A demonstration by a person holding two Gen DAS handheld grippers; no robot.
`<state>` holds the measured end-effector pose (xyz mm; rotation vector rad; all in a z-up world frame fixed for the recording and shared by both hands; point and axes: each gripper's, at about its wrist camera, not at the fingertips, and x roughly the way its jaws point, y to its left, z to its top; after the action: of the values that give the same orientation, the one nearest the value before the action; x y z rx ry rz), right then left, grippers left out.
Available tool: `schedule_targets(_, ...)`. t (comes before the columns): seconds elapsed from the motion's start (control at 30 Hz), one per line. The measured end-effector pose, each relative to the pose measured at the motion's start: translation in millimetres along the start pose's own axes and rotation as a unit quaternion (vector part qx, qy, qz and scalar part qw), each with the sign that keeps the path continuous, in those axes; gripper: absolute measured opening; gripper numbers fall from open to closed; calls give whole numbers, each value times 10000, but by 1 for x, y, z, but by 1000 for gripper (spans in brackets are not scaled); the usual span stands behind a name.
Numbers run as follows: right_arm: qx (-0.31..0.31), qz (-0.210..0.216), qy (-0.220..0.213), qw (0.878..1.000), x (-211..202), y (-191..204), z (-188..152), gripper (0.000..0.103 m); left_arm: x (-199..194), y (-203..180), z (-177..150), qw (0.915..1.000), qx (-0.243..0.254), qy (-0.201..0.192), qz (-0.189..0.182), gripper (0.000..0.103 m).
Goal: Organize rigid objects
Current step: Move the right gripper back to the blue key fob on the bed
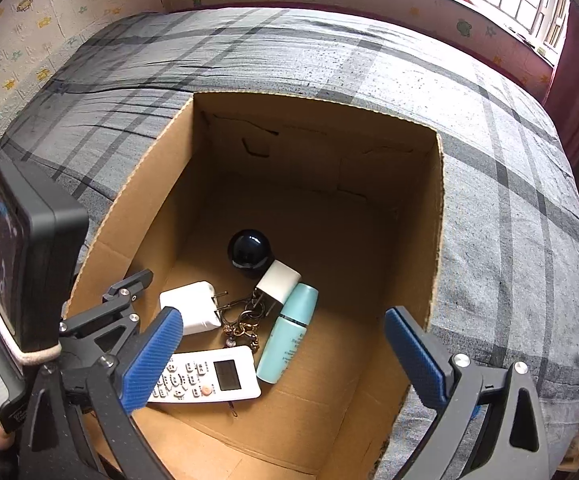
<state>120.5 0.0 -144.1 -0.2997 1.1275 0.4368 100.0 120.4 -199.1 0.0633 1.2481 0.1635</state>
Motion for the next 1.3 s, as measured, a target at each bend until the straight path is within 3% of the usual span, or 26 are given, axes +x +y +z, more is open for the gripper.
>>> schedule_targets(0.17,84,135,-151,9998,-21,-11,-5,103,-1,-1,0,10000,5,-4,-1,13)
schedule_targets(0.7,715,-91,-486,9962,-67,-69,-26,103,-1,-1,0,10000,18,-9,19,13)
schedule_targets(1.3,1879,-599,-101,9803,-44,-171,-80,103,-1,-1,-1,10000,16,-15,26,13)
